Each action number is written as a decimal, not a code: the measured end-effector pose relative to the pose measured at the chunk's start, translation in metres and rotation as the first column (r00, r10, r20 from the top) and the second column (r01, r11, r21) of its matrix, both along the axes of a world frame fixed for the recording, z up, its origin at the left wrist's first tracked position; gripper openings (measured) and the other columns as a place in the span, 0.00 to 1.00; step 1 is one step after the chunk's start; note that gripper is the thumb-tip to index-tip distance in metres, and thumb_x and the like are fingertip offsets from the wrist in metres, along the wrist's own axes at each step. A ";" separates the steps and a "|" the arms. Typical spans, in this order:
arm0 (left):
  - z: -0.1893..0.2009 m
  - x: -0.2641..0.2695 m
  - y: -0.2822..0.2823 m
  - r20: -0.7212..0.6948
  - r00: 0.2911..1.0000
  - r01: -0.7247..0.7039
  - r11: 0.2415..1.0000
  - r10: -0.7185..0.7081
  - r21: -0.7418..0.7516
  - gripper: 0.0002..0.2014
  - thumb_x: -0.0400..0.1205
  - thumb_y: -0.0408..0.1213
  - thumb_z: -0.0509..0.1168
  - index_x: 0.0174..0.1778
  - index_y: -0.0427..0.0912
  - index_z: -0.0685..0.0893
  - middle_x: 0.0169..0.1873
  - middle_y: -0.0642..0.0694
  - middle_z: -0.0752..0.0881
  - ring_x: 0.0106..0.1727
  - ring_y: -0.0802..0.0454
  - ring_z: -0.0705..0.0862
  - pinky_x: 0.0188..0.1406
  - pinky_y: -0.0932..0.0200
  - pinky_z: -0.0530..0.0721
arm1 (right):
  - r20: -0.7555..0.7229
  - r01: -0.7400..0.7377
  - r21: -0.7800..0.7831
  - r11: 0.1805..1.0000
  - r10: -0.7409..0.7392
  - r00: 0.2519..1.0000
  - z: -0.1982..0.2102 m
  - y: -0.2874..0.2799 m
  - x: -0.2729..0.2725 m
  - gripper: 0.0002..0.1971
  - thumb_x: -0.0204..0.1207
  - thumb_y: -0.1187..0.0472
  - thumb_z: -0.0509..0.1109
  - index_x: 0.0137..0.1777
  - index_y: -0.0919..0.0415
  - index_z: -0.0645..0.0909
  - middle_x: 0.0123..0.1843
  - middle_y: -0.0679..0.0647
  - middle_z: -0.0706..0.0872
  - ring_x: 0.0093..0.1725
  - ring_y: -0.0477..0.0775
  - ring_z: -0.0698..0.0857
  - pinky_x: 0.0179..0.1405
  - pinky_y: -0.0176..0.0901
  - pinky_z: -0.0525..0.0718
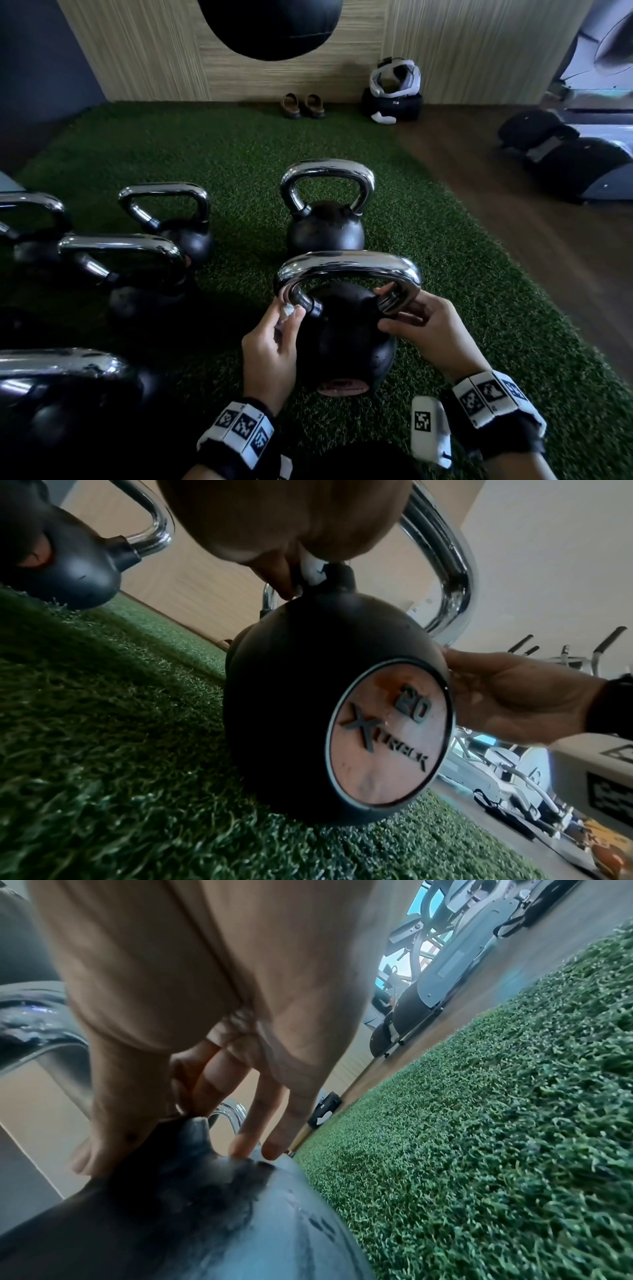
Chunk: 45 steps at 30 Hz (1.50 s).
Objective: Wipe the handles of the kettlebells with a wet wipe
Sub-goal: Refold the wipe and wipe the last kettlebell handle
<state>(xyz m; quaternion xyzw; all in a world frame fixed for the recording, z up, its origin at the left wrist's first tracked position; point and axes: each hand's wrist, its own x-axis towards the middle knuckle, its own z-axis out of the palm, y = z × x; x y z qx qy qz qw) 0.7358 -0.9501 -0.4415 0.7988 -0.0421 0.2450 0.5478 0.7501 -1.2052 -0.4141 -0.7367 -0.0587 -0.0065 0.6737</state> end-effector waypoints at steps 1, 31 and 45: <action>0.000 0.002 0.002 0.000 1.000 0.010 1.000 -0.010 0.006 0.09 0.86 0.49 0.65 0.60 0.60 0.86 0.34 0.51 0.89 0.36 0.50 0.88 0.39 0.58 0.86 | 0.002 -0.001 -0.035 0.999 0.001 1.000 0.003 -0.001 0.000 0.21 0.65 0.69 0.85 0.58 0.57 0.90 0.55 0.53 0.95 0.60 0.54 0.93 0.68 0.58 0.86; 0.055 0.084 -0.025 -0.158 0.972 0.193 0.975 -0.175 0.112 0.09 0.86 0.34 0.70 0.56 0.38 0.94 0.46 0.52 0.94 0.40 0.77 0.85 0.42 0.80 0.78 | -0.100 -0.223 -0.399 0.890 0.199 0.975 -0.002 0.016 0.012 0.38 0.66 0.33 0.80 0.77 0.24 0.71 0.86 0.31 0.66 0.86 0.31 0.61 0.89 0.54 0.61; 0.090 0.084 -0.024 -0.237 0.891 0.222 0.828 -0.387 -0.514 0.10 0.85 0.33 0.72 0.60 0.45 0.92 0.58 0.49 0.94 0.60 0.55 0.92 0.64 0.49 0.90 | -0.115 -0.210 -0.272 0.939 0.185 0.976 -0.012 0.014 0.014 0.35 0.67 0.46 0.81 0.73 0.25 0.74 0.83 0.27 0.68 0.84 0.30 0.64 0.83 0.40 0.70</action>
